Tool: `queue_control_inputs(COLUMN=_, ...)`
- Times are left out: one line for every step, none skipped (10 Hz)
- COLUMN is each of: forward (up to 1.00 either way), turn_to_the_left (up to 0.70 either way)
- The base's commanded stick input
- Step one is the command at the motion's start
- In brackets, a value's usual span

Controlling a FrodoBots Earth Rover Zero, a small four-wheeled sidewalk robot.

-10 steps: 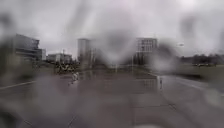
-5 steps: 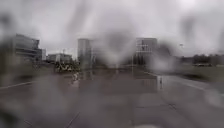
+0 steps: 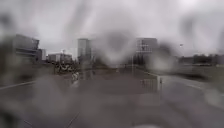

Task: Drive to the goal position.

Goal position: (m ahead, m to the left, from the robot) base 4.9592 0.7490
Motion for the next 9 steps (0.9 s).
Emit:
queue_control_inputs(forward=0.07, turn_to_the_left=0.0)
queue_control_inputs(forward=0.07, turn_to_the_left=0.0)
queue_control_inputs(forward=0.07, turn_to_the_left=0.0)
queue_control_inputs(forward=0.07, turn_to_the_left=0.0)
queue_control_inputs(forward=0.07, turn_to_the_left=0.0)
queue_control_inputs(forward=0.07, turn_to_the_left=0.0)
queue_control_inputs(forward=0.07, turn_to_the_left=0.0)
queue_control_inputs(forward=0.07, turn_to_the_left=0.0)
queue_control_inputs(forward=0.07, turn_to_the_left=0.0)
